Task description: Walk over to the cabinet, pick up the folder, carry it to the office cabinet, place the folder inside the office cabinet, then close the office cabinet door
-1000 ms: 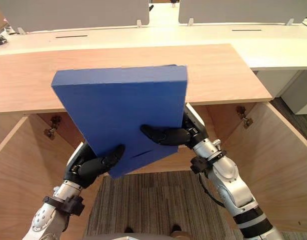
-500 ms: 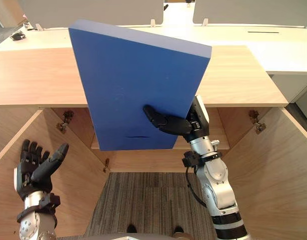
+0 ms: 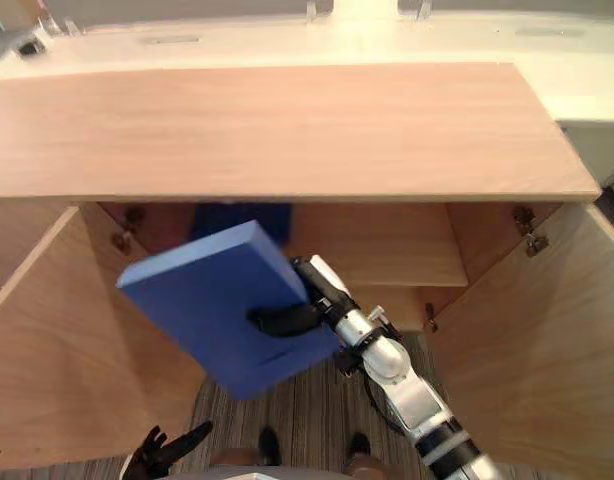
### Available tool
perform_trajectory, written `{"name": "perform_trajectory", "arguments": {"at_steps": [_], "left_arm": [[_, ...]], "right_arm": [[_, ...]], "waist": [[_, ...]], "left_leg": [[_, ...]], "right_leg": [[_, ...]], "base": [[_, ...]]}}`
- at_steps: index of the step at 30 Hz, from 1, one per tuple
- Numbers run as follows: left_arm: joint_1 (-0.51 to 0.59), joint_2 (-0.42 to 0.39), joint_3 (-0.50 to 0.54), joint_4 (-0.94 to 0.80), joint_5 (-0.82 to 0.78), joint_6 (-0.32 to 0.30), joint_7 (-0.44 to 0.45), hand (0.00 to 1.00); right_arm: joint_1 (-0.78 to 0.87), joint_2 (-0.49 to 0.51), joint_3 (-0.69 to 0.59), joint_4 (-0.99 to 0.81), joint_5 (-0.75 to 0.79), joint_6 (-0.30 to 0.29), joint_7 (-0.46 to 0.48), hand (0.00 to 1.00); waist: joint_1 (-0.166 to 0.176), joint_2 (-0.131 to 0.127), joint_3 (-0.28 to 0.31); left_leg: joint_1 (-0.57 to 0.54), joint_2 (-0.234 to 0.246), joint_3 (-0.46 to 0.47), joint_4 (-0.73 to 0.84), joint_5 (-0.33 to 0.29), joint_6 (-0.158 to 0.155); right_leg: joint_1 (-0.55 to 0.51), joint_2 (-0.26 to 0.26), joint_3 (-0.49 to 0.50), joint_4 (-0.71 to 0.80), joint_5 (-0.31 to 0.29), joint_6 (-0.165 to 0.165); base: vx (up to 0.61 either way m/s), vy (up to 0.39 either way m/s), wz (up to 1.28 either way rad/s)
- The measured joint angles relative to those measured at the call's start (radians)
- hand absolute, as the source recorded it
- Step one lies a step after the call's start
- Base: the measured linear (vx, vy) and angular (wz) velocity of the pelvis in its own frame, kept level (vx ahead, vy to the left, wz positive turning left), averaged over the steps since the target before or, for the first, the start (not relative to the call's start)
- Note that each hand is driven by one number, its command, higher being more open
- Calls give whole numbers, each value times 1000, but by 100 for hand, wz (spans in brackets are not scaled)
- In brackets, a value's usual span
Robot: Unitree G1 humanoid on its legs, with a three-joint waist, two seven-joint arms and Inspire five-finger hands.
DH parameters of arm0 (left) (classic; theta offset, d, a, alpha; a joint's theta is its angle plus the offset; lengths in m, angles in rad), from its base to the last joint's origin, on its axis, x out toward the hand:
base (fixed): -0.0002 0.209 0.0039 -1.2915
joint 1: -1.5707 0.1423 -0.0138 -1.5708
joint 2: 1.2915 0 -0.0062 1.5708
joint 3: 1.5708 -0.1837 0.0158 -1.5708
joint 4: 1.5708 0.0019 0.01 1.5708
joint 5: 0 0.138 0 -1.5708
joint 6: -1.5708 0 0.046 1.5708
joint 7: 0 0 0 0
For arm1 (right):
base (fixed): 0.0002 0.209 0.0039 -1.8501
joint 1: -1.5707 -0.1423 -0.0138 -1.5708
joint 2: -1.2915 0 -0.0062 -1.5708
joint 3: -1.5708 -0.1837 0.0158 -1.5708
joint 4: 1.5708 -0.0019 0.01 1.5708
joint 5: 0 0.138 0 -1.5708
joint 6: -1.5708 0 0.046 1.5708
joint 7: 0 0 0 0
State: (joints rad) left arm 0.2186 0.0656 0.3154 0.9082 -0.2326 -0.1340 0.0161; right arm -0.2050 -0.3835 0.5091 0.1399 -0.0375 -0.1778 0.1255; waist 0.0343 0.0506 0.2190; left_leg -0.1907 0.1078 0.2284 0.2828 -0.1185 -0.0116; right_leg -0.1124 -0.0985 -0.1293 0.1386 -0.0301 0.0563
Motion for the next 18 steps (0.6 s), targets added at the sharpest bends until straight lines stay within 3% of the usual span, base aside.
{"name": "perform_trajectory", "arguments": {"at_steps": [2, 7, 10, 14, 18], "left_arm": [[-47, 9, -23, 7, 0, 0, 6, 100], [-117, 37, -75, -12, -3, -12, 10, 100], [-174, 47, -126, -43, -13, -21, 19, 100], [-223, 44, -138, -97, -44, -30, 37, 100], [-250, 30, -125, -168, -58, -42, 60, 100]], "right_arm": [[-78, 5, 19, 74, -37, 4, -7, 0], [-166, 25, -22, 156, -5, 25, -12, 0], [-244, 64, -150, 204, 196, 41, -30, 0], [-411, 108, -345, 223, 476, 40, -158, 0], [-575, 101, -456, 221, 692, -17, -267, 0]], "waist": [[12, 4, 73], [7, 25, 177], [9, 44, 214], [17, 47, 233], [21, 46, 239]], "left_leg": [[-90, 15, -5, 85, -15, 0], [-260, 15, -22, 222, -49, -3], [-396, 20, -33, 302, -51, 5], [-564, 52, -37, 446, -86, 24], [-696, 79, -50, 558, -115, 29]], "right_leg": [[-107, 2, 9, 116, -42, -1], [-314, -32, 10, 339, -121, 2], [-456, -45, 11, 438, -135, 0], [-626, -50, 17, 578, -174, -8], [-751, -48, 12, 681, -198, -13]], "base": [[-220, -41, -6], [-249, 9, 8], [-144, 6, 9], [-85, 7, -5], [-70, -11, -8]]}}
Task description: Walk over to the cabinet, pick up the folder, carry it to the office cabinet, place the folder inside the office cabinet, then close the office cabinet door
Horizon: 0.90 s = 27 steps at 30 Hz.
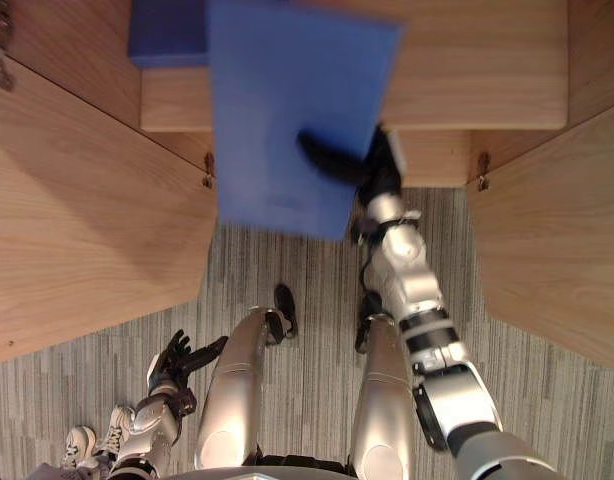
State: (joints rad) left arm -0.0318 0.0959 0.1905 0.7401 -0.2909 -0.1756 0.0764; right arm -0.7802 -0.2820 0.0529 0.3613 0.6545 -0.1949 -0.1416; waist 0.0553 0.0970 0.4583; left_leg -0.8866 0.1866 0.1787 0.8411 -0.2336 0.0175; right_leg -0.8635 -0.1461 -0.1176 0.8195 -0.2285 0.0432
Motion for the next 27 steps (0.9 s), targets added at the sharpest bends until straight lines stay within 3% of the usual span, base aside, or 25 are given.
{"name": "perform_trajectory", "arguments": {"at_steps": [3, 9, 10, 16, 27], "left_arm": [[-48, -9, -2, -47, -8, -8, 12, 100], [-96, -52, -10, -126, -25, -16, 11, 100], [-100, -51, -11, -126, -28, -16, 13, 100], [-104, -62, -15, -149, -45, -17, 60, 100], [-106, -85, -22, -187, -48, -25, 79, 100]], "right_arm": [[-102, -24, -54, 1, 142, -32, -57, 0], [-254, -16, -86, 121, 329, -41, -140, 0], [-273, -14, -96, 138, 345, -43, -153, 100], [-405, 6, -194, 227, 465, -73, -257, 100], [-481, -1, -213, 247, 503, -100, -276, 100]], "waist": [[8, -1, 12], [10, -2, 14], [12, -2, 14], [17, -2, 14], [10, -3, 13]], "left_leg": [[-81, 16, -15, 61, -10, 0], [-164, 27, -34, 106, -11, -2], [-170, 28, -34, 106, -9, -1], [-202, 28, -40, 105, -5, -1], [-191, 21, -53, 74, 7, -9]], "right_leg": [[-74, 3, -2, 54, -9, -6], [-147, 3, -18, 94, -15, -9], [-153, 2, -19, 95, -14, -10], [-181, -1, -30, 97, -12, -13], [-158, -7, -54, 67, -11, -15]], "base": [[-47, -7, -4], [-71, -29, 0], [-36, -43, 1], [14, -32, 2], [-8, -35, 4]]}}
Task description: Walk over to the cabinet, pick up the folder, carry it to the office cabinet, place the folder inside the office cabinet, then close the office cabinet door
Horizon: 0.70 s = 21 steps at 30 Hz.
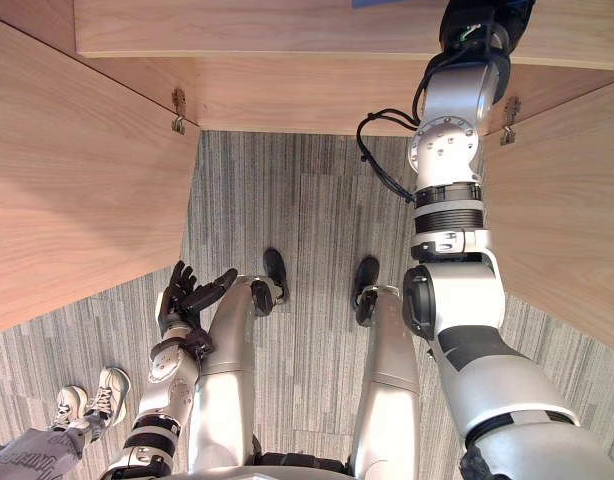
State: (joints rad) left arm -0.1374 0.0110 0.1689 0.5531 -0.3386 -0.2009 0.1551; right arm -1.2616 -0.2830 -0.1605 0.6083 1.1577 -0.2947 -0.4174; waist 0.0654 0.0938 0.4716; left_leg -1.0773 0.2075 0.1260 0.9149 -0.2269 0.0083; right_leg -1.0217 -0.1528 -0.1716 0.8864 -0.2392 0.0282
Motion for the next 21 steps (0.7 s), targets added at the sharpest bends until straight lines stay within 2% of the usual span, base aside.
{"name": "perform_trajectory", "arguments": {"at_steps": [4, 8, 12, 20, 21], "left_arm": [[2, -12, -2, 9, -6, 0, 1, 100], [4, -9, -20, 32, -16, -3, -4, 100], [4, 2, -29, 56, -21, -6, -8, 100], [3, 10, -40, 87, -26, -18, -10, 100], [3, 11, -41, 87, -26, -19, -11, 100]], "right_arm": [[1, 0, 34, 15, -2, 16, 6, 100], [1, -41, 154, 15, -27, 65, 101, 100], [0, -79, 231, 72, -106, 109, 180, 100], [-6, -92, 332, 234, -192, 187, 202, 100], [-6, -107, 362, 247, -223, 196, 204, 0]], "waist": [[-5, -3, -2], [-30, -19, -10], [-37, -32, -16], [-37, -34, -17], [-37, -34, -17]], "left_leg": [[45, -1, 15, -28, 2, 1], [92, -1, 27, -64, 2, 1], [120, -1, 34, -89, 2, 0], [147, 1, 60, -114, 2, 1], [147, 1, 62, -114, 2, 1]], "right_leg": [[38, 0, 2, -24, 5, -5], [82, 2, 1, -64, 12, -5], [113, 2, -6, -92, 15, -4], [138, 3, -5, -136, 38, 2], [139, 3, -3, -138, 40, 3]], "base": [[-12, -42, -2], [-1, -16, -2], [19, -16, 0], [-2, -19, -5], [-36, -21, -3]]}}
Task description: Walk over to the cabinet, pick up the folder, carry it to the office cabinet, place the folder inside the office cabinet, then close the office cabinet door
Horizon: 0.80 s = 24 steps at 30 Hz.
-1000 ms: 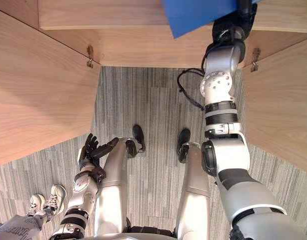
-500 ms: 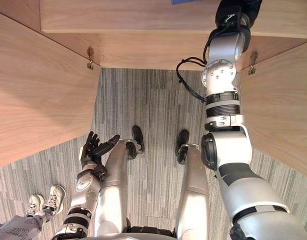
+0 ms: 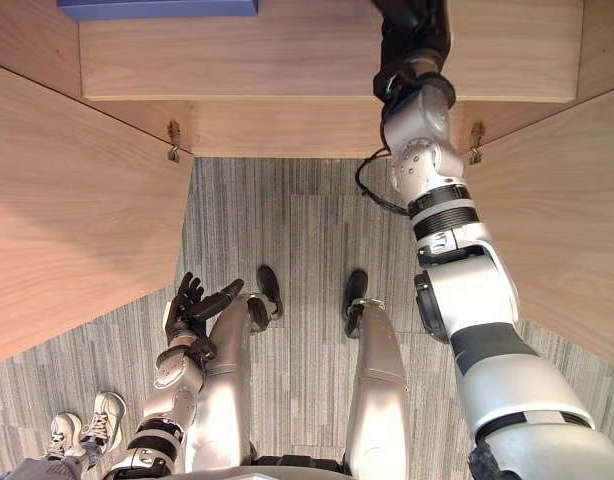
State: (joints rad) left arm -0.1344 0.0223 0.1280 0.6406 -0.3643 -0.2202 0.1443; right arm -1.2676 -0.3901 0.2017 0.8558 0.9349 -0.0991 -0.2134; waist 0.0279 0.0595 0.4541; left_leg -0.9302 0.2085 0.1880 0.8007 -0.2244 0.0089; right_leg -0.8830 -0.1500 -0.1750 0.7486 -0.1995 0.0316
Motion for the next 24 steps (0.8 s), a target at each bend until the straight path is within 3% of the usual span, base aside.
{"name": "perform_trajectory", "arguments": {"at_steps": [9, 19, 24], "left_arm": [[0, 40, -38, 44, 1, -16, -24, 100], [-22, 45, -39, 75, 0, -18, -36, 100], [-30, 46, -38, 74, -1, -19, -35, 100]], "right_arm": [[26, -118, 150, 14, -378, 24, 91, 0], [47, -103, 199, 27, -557, 30, 72, 0], [-35, -46, 226, 74, -574, 46, 51, 0]], "waist": [[-13, 0, 0], [1, 0, -1], [3, 1, -1]], "left_leg": [[7, 1, 1, -1, 0, 1], [4, 5, 6, -25, 2, 2], [-11, 2, 6, -33, 8, 1]], "right_leg": [[10, 1, -1, -10, 4, 1], [6, 9, -4, -33, 10, -1], [-11, 7, -5, -35, 10, -2]], "base": [[-49, -34, 0], [0, -44, -2], [-11, -41, 1]]}}
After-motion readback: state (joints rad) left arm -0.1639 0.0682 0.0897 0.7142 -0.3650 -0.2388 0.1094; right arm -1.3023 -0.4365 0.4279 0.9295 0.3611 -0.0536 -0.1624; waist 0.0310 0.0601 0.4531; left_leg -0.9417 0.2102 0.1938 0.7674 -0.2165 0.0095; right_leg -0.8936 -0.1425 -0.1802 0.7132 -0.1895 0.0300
